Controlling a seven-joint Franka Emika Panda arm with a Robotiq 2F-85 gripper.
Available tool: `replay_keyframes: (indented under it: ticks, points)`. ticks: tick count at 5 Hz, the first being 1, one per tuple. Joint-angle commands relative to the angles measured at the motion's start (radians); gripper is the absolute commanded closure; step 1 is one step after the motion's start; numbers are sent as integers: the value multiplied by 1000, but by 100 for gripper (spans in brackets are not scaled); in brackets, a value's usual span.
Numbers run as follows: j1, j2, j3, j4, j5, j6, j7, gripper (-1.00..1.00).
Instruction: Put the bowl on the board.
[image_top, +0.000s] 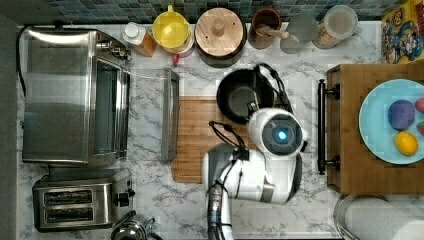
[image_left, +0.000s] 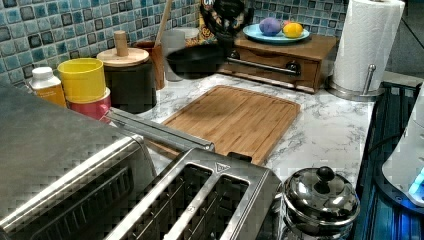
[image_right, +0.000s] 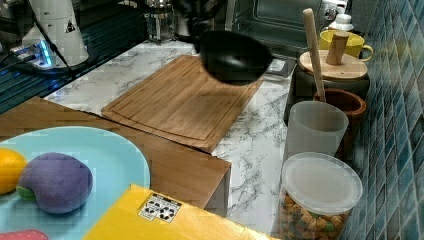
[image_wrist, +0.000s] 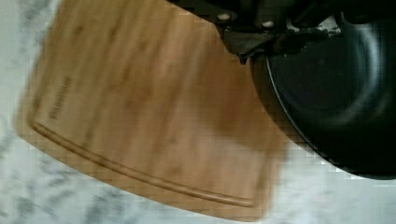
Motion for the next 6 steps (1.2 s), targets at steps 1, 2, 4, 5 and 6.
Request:
replay_keyframes:
  ticks: [1,2,4,5,6]
  points:
    - [-71,-188,-44,-274,-6,260,91,100]
    - [-91,-170,-29,-318,-62,325,151,100]
    - [-93,-83,-40,-319,-55,345,160,100]
    - [-93,-38,-38,-293,-55,317,166,100]
    - [-89,-9,-42,-253,-10,266,125,0]
